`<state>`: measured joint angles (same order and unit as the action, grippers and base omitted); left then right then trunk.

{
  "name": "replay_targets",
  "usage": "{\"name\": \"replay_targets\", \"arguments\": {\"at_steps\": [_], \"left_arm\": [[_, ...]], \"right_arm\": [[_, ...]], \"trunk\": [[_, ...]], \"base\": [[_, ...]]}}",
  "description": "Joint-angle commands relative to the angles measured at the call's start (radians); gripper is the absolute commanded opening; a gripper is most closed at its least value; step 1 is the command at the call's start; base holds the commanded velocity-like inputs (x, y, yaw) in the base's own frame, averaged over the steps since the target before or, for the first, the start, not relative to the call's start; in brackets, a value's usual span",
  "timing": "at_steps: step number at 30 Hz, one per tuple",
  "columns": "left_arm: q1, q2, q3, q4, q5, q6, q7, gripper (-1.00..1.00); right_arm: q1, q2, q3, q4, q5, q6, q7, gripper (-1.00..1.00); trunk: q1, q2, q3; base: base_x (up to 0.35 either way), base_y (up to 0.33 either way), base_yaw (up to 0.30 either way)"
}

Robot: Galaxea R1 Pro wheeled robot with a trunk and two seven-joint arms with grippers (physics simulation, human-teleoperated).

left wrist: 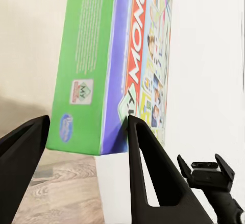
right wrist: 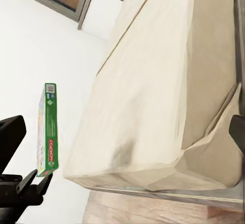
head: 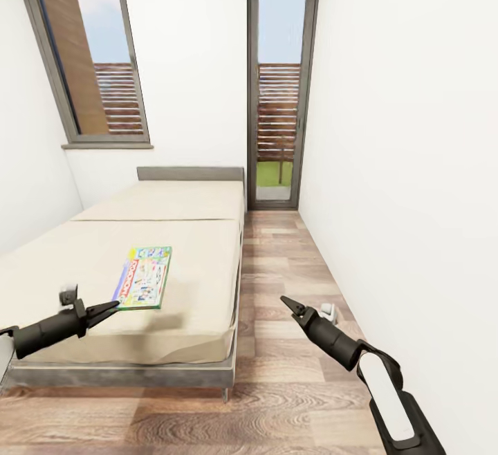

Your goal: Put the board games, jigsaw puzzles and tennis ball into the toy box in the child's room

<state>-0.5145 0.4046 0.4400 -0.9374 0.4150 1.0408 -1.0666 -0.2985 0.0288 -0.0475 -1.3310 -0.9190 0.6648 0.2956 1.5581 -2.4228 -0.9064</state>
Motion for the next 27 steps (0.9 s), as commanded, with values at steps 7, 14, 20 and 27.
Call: {"name": "replay_targets", "arguments": {"at_steps": [7,14,20,27], "left_arm": [[0.001,0.102,-0.153,-0.052,-0.017,-0.002,-0.212,-1.0],[0.001,0.151,-0.222,-0.056,-0.023,-0.005,-0.266,-1.0],[-0.012,0.166,-0.218,-0.047,0.003,0.004,-0.292,-1.0],[0.014,0.137,-0.189,-0.047,0.035,0.003,-0.302,-1.0]], "right_arm": [[-0.006,-0.001,-0.002,0.001,0.047,0.001,0.001,1.0],[-0.004,0.0,-0.001,-0.009,0.156,0.006,0.032,1.0],[-0.005,0.011,-0.019,-0.02,0.158,0.006,0.04,1.0],[0.001,0.0,-0.048,-0.011,0.121,0.013,0.038,1.0]], "trunk": [[-0.027,0.049,0.021],[-0.054,0.098,0.043],[-0.062,0.112,0.049],[-0.073,0.133,0.058]], "base": [[0.0,0.0,0.0],[0.0,0.0,0.0],[0.0,0.0,0.0],[0.0,0.0,0.0]]}}
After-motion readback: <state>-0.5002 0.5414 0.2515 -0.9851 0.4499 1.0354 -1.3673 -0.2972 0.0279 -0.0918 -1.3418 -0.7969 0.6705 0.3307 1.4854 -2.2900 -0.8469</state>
